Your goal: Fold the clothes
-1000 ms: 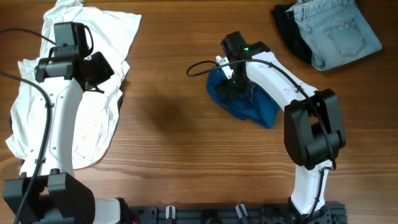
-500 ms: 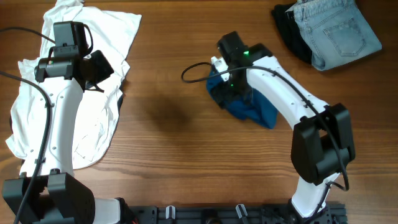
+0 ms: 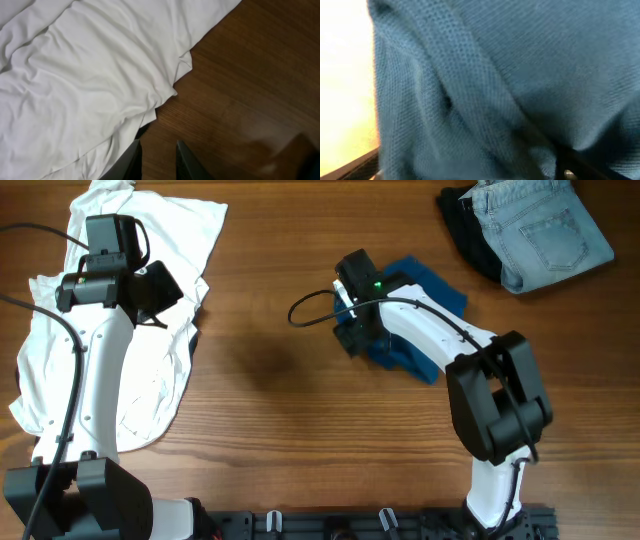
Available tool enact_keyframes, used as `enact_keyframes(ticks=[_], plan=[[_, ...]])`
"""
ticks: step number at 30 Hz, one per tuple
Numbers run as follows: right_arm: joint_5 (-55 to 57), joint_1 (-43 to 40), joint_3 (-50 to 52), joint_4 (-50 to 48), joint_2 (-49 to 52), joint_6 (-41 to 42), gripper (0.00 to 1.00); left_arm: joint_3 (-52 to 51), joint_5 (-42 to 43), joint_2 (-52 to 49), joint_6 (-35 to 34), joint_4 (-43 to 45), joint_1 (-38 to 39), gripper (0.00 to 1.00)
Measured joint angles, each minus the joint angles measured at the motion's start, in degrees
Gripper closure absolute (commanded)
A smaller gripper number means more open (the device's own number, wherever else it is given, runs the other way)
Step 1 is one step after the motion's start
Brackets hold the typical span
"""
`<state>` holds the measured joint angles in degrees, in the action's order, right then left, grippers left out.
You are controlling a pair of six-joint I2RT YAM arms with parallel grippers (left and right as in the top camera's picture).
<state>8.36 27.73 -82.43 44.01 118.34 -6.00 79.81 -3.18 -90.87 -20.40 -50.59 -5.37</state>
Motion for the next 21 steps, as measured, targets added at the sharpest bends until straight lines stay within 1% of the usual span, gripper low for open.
enact_keyframes(ticks=[1,3,4,5,11,14,16,19,21], plan=[[1.9,0.0,-0.5,-0.8,0.9,0.9,0.4,0.0,0.0,0.0,0.0,0.0,0.0,0.77],[4.3,-0.2,-1.1,-1.4,2.0,2.0,0.68,0.0,0.0,0.0,0.0,0.0,0.0,0.77],[5.8,-0.5,-1.4,-1.5,2.4,2.8,0.84,0.0,0.0,0.0,0.0,0.0,0.0,0.77],[6.8,-1.2,-1.7,-1.7,2.5,3.7,0.96,0.0,0.0,0.0,0.0,0.0,0.0,0.77],[5.0,-3.6,-2.5,-3.2,2.6,8.4,0.96,0.0,0.0,0.0,0.0,0.0,0.0,0.77],[3.1,-5.2,-5.0,-0.5,3.1,9.7,0.96,0.0,0.0,0.0,0.0,0.0,0.0,0.77],[2.1,-6.7,-8.0,4.0,4.0,10.1,0.96,0.0,0.0,0.0,0.0,0.0,0.0,0.77],[0.9,-10.5,-13.2,13.6,4.5,10.3,0.96,0.0,0.0,0.0,0.0,0.0,0.0,0.77],[0.1,-12.7,-18.0,17.4,4.4,10.3,0.96,0.0,0.0,0.0,0.0,0.0,0.0,0.77]])
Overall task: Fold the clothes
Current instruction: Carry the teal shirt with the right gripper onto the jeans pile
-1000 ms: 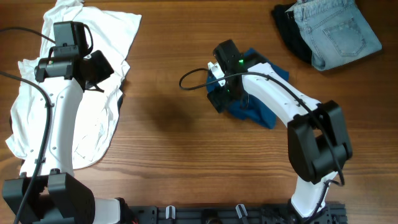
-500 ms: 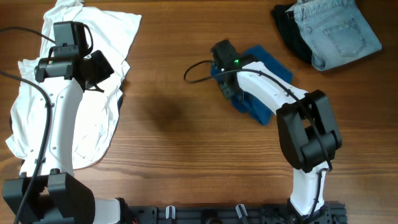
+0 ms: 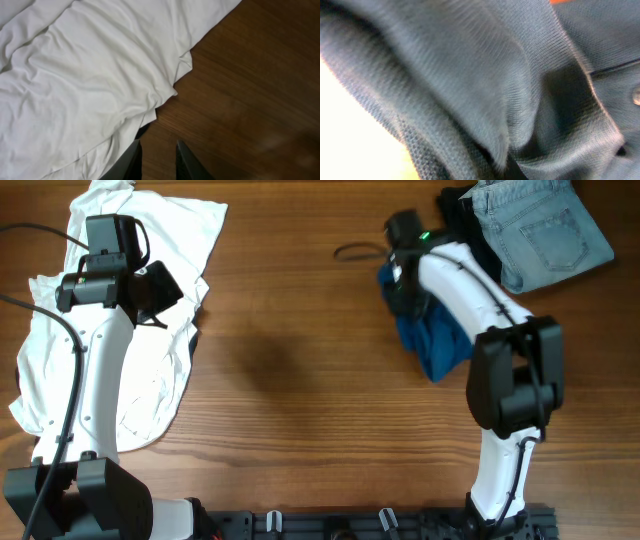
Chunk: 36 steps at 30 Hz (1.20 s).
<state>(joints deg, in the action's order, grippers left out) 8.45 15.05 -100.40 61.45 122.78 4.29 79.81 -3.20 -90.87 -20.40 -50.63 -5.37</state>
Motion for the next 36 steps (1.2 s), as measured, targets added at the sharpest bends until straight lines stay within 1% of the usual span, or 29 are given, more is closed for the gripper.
enact_keyframes(ticks=[4,9,13,16,20,22,27,29,30,33,36], plan=[[-1.0,-3.3,-10.3,3.6,-2.5,0.0,0.96,0.0,0.0,0.0,0.0,0.0,0.0,0.77],[-2.6,-8.0,-19.7,3.7,-12.2,0.7,0.96,0.0,0.0,0.0,0.0,0.1,0.0,0.77],[-3.1,-14.2,-21.0,0.7,-17.8,4.1,0.96,0.0,0.0,0.0,0.0,0.1,0.0,0.77],[-2.4,-21.0,-21.1,0.2,-19.2,8.9,0.96,0.0,0.0,0.0,0.0,0.1,0.0,0.77],[0.9,-28.2,-21.1,2.4,-19.1,18.7,0.96,0.0,0.0,0.0,0.0,0.2,0.0,0.77],[2.8,-29.9,-21.1,1.6,-18.9,23.1,0.96,0.0,0.0,0.0,0.0,0.2,0.0,0.77],[6.5,-30.8,-21.1,-3.9,-14.9,32.5,0.96,0.0,0.0,0.0,0.0,0.3,0.0,0.77],[6.9,-30.8,-21.1,-4.4,-12.2,35.5,0.96,0.0,0.0,0.0,0.0,0.3,0.0,0.77],[7.1,-30.8,-21.1,-4.5,-9.5,38.4,0.96,0.0,0.0,0.0,0.0,0.3,0.0,0.77],[7.1,-30.8,-21.1,-4.5,-3.6,43.6,0.96,0.0,0.0,0.0,0.0,0.3,0.0,0.77],[7.1,-30.8,-21.1,-4.5,-2.1,46.1,0.96,0.0,0.0,0.0,0.0,0.3,0.0,0.77]])
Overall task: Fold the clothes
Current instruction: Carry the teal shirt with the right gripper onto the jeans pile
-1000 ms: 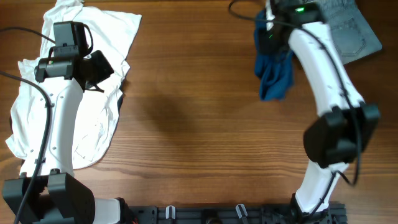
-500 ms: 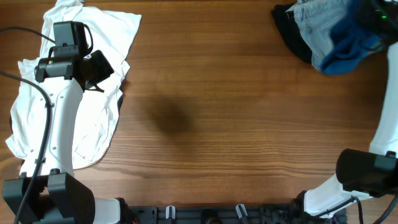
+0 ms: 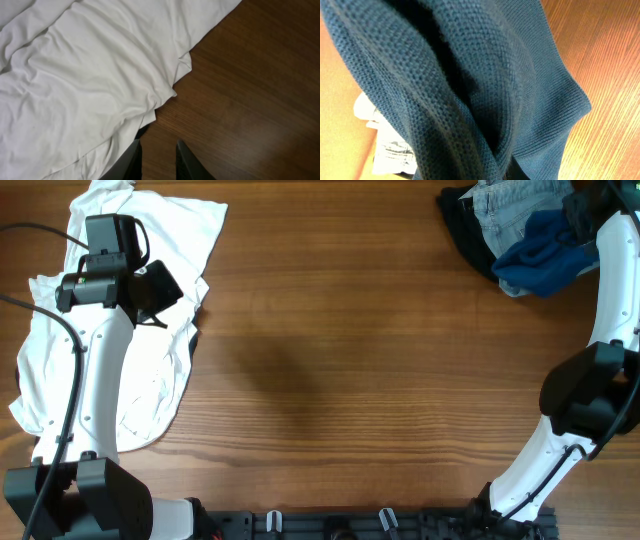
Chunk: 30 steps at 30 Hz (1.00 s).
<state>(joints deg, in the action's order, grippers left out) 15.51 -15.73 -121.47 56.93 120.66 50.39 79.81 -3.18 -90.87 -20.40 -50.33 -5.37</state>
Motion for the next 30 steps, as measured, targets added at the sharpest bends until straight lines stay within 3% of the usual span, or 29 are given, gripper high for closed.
enact_keyframes(ticks=[7,12,16,23,24,25,26,27,30], plan=[[-1.3,-2.2,0.0,3.7,-0.5,3.6,0.96,0.0,0.0,0.0,0.0,0.0,0.0,0.77],[-5.0,-5.5,0.0,3.3,-1.0,12.8,0.96,0.0,0.0,0.0,0.0,0.0,0.0,0.77],[-6.0,-5.6,0.0,-3.4,-1.0,17.8,0.96,0.0,0.0,0.0,0.0,0.0,0.0,0.77],[-6.1,-1.6,0.0,-14.1,1.2,19.3,0.94,0.0,0.0,0.0,0.0,1.3,0.0,0.76],[-6.2,-0.9,-0.1,-16.6,3.1,19.3,0.78,0.0,0.0,0.0,0.0,1.6,0.0,0.76],[-6.3,-0.1,-0.1,-19.8,5.6,19.5,0.36,0.0,0.0,0.0,0.0,1.8,0.0,0.76],[-6.6,0.6,-0.1,-21.8,8.7,19.5,0.07,0.0,0.0,0.0,0.0,2.0,0.0,0.76],[-6.7,1.1,0.0,-25.9,10.6,19.9,0.0,0.0,0.0,0.0,0.0,1.9,0.0,0.76],[-9.3,2.4,-0.1,-35.5,15.4,17.3,0.0,0.0,0.0,0.0,0.0,2.1,0.0,0.76]])
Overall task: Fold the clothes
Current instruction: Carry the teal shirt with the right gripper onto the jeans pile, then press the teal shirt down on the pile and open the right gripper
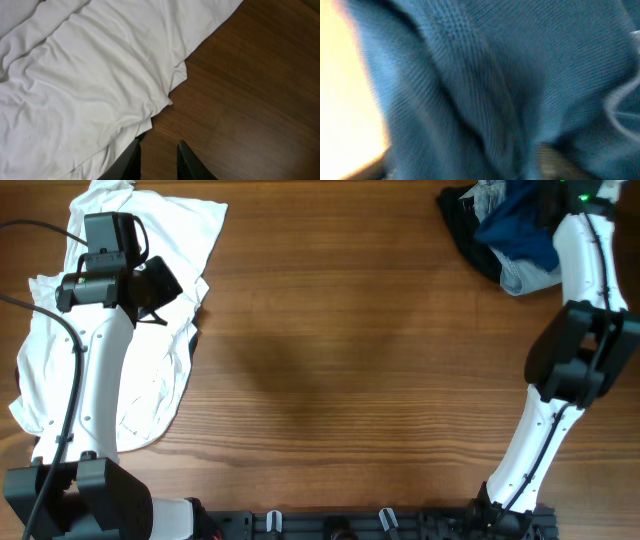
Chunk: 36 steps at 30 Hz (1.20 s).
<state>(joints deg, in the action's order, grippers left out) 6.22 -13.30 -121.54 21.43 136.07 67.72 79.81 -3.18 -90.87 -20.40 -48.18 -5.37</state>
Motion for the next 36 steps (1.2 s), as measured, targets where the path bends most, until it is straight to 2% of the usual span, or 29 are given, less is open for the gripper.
enact_keyframes(ticks=[4,8,11,14,17,19,22,27,28,35,36], plan=[[-3.7,0.7,0.0,-5.7,0.2,-8.6,0.0,0.0,0.0,0.0,0.0,0.0,0.0,0.76],[-8.6,0.5,0.0,-5.8,-2.3,-25.4,0.0,0.0,0.0,0.0,0.0,0.0,0.0,0.75],[-11.8,0.5,0.0,-2.3,-8.4,-39.5,0.0,0.0,0.1,0.0,0.0,0.0,0.0,0.75],[-12.2,0.1,-0.6,0.0,-14.0,-48.6,0.0,0.0,0.1,-0.1,0.0,0.0,0.0,0.73],[-12.2,-1.8,-1.4,1.0,-14.4,-53.1,0.0,0.0,0.2,-0.1,0.0,0.1,0.0,0.71],[-12.2,-3.3,-1.4,0.6,-12.2,-54.5,0.0,0.0,0.2,-0.1,0.0,0.5,0.0,0.66],[-12.2,-4.5,-1.4,-0.9,-6.1,-55.6,0.0,0.0,0.2,-0.1,0.0,1.2,0.0,0.57],[-12.9,-4.3,-1.3,-0.7,4.8,-56.2,0.0,0.0,0.2,-0.5,0.0,1.5,0.0,0.51],[-13.1,-4.3,-1.3,-0.7,7.1,-56.9,0.0,0.0,0.2,-0.7,0.0,1.6,0.0,0.49],[-13.7,-4.4,-3.3,1.4,8.7,-57.5,0.0,0.0,0.3,-1.6,-0.2,1.6,0.0,0.0],[-13.9,-4.5,-3.3,1.6,8.5,-57.6,0.0,0.0,0.3,-1.6,-0.1,1.6,0.0,0.0]])
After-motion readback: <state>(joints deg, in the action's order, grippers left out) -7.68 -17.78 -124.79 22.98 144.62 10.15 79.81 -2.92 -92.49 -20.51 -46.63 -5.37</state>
